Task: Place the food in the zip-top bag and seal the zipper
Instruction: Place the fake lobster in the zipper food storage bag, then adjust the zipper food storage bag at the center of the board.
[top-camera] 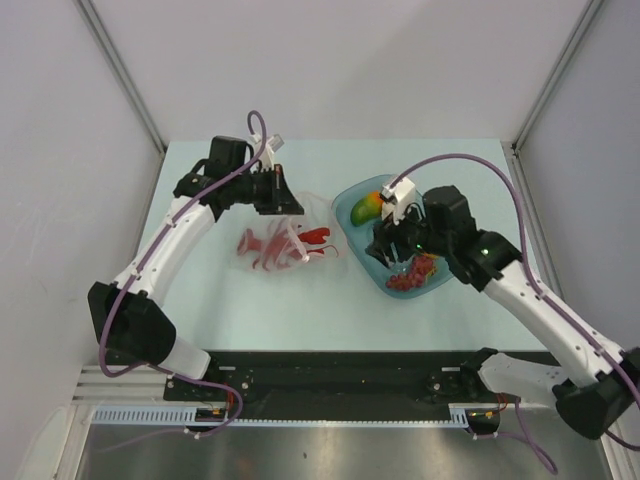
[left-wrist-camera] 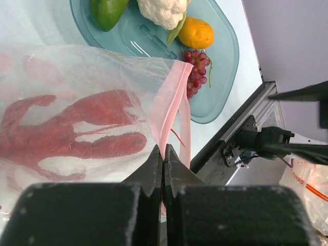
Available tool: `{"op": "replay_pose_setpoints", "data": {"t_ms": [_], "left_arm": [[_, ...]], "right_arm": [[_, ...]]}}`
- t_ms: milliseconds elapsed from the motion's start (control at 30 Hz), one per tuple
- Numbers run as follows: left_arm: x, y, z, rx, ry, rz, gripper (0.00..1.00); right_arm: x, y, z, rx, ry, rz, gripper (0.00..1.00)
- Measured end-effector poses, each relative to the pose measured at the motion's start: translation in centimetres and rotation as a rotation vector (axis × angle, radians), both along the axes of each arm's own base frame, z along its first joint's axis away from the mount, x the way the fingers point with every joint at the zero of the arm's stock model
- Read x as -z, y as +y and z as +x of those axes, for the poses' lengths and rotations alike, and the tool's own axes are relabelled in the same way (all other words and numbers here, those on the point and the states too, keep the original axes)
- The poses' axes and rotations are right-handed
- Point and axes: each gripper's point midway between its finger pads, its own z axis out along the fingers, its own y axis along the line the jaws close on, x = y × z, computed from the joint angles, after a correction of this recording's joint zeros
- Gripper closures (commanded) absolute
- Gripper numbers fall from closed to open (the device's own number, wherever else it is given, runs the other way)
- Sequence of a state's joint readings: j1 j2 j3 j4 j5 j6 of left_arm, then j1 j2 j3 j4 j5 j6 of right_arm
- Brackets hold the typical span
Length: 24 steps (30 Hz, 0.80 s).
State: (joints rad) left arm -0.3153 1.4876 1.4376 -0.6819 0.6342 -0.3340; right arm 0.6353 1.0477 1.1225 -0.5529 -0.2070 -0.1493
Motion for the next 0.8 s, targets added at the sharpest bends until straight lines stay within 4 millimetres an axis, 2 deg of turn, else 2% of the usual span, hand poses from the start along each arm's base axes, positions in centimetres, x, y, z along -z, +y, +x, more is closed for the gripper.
{"op": "replay_pose_setpoints", "data": {"t_ms": [133,233,600,700,800], "left_arm": [[0.1,0.0,-0.2,0.005,0.009,-0.002,1.0],[0.0,0.0,-0.2,0.003,0.012,-0.004,1.0],[0.0,0.3,-0.4,-0.002,0.012,-0.017,1.0],[-0.1,0.5,-0.7,-0.007,0.011,-0.023,1.0],[-0.1,0.8,-0.9,-0.013,0.008,-0.026,1.0]], "right_arm": [[2.8,3.0,0.0,-0.029,0.219,0.086,0.37],[4.2,4.4,0.2,-0.033,0.321,0.126,0.35],[5.8,6.6,2.4,-0.052,0.362,0.176,0.33],[6.8,7.4,2.8,-0.062,0.374,0.168,0.45],[7.5,7.8,3.1,-0.066,0.38,0.164,0.81]]}}
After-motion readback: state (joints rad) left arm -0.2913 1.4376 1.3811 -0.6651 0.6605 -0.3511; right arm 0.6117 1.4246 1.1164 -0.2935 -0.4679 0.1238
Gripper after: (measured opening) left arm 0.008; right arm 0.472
